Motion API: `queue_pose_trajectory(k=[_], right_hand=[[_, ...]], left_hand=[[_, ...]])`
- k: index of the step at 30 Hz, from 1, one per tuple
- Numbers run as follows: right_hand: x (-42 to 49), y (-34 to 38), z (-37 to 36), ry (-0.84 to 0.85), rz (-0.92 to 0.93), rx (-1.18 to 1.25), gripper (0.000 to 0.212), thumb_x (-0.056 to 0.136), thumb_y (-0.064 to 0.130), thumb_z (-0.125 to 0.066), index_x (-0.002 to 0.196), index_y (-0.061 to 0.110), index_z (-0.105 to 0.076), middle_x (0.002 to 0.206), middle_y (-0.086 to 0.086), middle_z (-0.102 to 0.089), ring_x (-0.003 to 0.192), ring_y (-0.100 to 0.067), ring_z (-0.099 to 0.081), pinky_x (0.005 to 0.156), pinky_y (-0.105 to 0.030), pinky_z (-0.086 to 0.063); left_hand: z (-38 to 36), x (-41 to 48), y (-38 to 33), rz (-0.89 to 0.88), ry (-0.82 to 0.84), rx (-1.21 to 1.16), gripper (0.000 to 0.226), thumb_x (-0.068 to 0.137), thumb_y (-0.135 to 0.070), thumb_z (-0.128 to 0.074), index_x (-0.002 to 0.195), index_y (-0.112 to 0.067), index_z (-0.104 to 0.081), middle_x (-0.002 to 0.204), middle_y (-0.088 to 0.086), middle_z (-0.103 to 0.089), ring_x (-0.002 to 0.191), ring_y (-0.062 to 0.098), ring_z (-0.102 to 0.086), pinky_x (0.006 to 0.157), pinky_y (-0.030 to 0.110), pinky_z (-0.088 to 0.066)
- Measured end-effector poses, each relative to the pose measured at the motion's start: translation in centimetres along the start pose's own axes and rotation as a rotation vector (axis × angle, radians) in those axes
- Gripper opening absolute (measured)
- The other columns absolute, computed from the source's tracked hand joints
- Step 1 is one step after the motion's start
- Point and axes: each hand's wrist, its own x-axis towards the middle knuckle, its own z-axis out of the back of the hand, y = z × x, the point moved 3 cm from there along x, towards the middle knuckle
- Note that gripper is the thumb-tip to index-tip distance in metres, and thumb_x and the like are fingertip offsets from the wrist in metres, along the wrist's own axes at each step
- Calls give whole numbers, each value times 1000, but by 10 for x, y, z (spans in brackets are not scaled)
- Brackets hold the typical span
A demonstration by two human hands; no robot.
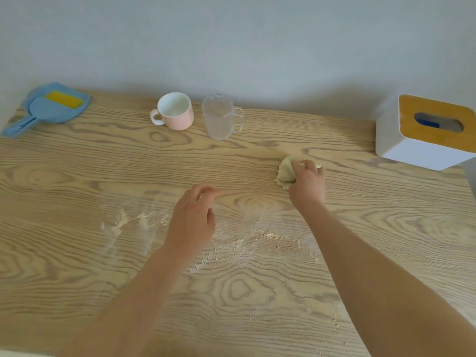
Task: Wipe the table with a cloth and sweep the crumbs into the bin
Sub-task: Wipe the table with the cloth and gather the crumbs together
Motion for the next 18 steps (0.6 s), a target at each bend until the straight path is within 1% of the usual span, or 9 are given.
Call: queue_pose_trajectory(k=[2, 4, 5, 8, 10, 12, 14, 16, 18], right_hand=[[-15, 21, -17, 3, 127, 18, 60, 83, -1, -50, 138, 22, -43, 137, -1, -40, 118, -28, -31, 92, -33, -40], [-41, 41, -33, 15, 264, 43, 58, 83, -3, -50, 135, 25, -48, 134, 4, -45, 112, -24, -33, 80, -28, -40], [-55, 50, -39, 35, 337, 61, 56, 83, -3, -52, 132, 25, -52, 131, 4, -47, 109, -24, -35, 80, -28, -39], [-90, 63, -44, 51, 482, 180, 46, 81, -4, -54, 118, 22, -65, 122, -1, -57, 96, -26, -42, 80, -39, -45], [-98, 50, -30, -69, 389, 320, 48, 76, -9, -49, 113, 17, -67, 122, -6, -57, 97, -29, -45, 78, -39, -46], [-101, 22, -7, -233, 214, 424, 55, 73, -13, -47, 117, 15, -65, 126, -10, -53, 106, -32, -47, 86, -38, -46], [-105, -20, 18, -354, 35, 405, 58, 74, -14, -48, 122, 16, -62, 129, -10, -48, 113, -30, -46, 93, -37, -43], [-112, -72, 37, -434, -173, 353, 57, 77, -9, -48, 126, 19, -58, 129, -7, -44, 114, -27, -44, 94, -36, -41], [-123, -121, 47, -473, -378, 284, 58, 78, -7, -48, 129, 20, -55, 129, -7, -42, 114, -29, -44, 94, -39, -41]], left_hand=[[1, -1, 2, -3, 0, -4, 52, 82, 3, -50, 124, -27, -57, 121, -6, -49, 113, 11, -44, 98, 28, -37], [-1, 0, 1, -15, 12, -8, 49, 82, 3, -51, 123, -23, -58, 120, -5, -49, 113, 12, -45, 98, 33, -40], [-2, 1, -1, -24, 18, -13, 47, 82, 3, -52, 122, -21, -58, 120, -4, -50, 113, 14, -45, 97, 35, -41], [-6, 5, -10, -42, 24, -35, 44, 80, 2, -55, 120, -17, -59, 117, -1, -52, 110, 19, -48, 93, 36, -42], [-7, 6, -14, -78, 19, -28, 45, 80, 4, -56, 120, -16, -59, 117, 1, -53, 109, 20, -50, 93, 35, -43], [-8, 6, -16, -103, 24, -21, 46, 81, 4, -55, 122, -15, -59, 119, 2, -52, 111, 20, -49, 97, 34, -42], [-10, 5, -20, -127, 39, -23, 46, 82, 4, -55, 123, -15, -57, 120, 0, -51, 113, 17, -48, 99, 31, -39], [-13, 4, -24, -157, 54, -32, 46, 82, 4, -54, 123, -16, -57, 120, -2, -50, 112, 15, -47, 98, 29, -38], [-17, 2, -26, -183, 67, -40, 47, 80, 5, -54, 122, -16, -57, 119, -2, -50, 111, 16, -48, 98, 32, -40]])
